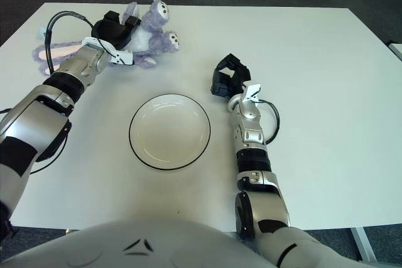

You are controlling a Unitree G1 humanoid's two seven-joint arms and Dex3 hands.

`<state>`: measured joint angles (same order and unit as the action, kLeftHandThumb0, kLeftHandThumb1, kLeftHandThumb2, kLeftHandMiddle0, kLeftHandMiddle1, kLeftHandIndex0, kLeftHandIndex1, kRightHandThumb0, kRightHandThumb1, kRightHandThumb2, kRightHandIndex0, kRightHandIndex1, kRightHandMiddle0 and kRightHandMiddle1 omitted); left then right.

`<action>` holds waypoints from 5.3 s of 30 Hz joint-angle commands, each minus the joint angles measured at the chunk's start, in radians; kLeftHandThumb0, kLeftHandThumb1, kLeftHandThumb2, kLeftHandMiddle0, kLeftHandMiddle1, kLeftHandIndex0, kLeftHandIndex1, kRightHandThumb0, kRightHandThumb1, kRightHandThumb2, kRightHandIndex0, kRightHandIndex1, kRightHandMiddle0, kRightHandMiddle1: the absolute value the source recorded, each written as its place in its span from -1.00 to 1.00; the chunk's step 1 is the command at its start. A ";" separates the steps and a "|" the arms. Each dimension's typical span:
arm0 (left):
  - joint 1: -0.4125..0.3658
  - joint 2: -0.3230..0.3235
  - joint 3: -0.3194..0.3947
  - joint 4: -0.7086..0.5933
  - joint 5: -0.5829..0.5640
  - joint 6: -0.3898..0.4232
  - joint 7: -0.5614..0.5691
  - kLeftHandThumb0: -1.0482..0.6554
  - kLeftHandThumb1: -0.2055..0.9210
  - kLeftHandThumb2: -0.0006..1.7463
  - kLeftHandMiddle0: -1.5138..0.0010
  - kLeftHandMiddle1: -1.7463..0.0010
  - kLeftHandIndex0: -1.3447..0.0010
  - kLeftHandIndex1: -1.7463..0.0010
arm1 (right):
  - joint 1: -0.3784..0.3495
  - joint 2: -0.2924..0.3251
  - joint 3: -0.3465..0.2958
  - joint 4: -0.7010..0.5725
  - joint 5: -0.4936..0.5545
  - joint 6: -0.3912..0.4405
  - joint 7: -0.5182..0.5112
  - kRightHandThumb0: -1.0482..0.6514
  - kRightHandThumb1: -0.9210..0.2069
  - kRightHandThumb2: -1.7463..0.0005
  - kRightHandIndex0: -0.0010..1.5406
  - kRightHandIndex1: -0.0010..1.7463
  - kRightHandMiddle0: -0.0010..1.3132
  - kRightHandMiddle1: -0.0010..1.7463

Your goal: Put the doll into the plate.

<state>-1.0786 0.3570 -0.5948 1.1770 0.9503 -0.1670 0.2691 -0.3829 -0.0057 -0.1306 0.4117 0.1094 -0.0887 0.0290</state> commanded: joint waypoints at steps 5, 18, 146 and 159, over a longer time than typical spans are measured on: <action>-0.029 -0.011 -0.032 0.041 -0.003 0.026 -0.026 -0.83 0.26 -0.30 0.42 -1.00 1.00 0.11 | 0.051 0.012 -0.002 0.033 0.017 0.065 0.002 -0.36 0.16 -0.58 0.53 1.00 0.00 1.00; -0.055 -0.037 -0.057 0.088 -0.009 0.042 -0.058 -0.86 0.25 -0.32 0.37 -1.00 1.00 0.01 | 0.059 0.014 0.003 0.022 0.017 0.059 0.017 -0.36 0.17 -0.58 0.53 1.00 0.00 1.00; 0.004 -0.087 0.094 0.136 -0.278 0.049 -0.017 0.23 -0.70 0.87 -0.27 -0.71 0.01 -1.00 | 0.066 -0.021 0.041 0.002 0.030 0.093 0.116 -0.37 0.22 -0.63 0.55 1.00 0.04 1.00; 0.002 -0.064 0.114 0.092 -0.297 -0.008 -0.010 0.23 -0.68 0.93 -0.15 -0.92 0.02 -1.00 | 0.059 -0.033 0.042 0.013 0.025 0.101 0.122 -0.37 0.22 -0.63 0.51 1.00 0.04 1.00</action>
<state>-1.0961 0.2887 -0.4812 1.2774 0.6565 -0.1571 0.2668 -0.3664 -0.0338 -0.0888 0.3726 0.1323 -0.0424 0.1479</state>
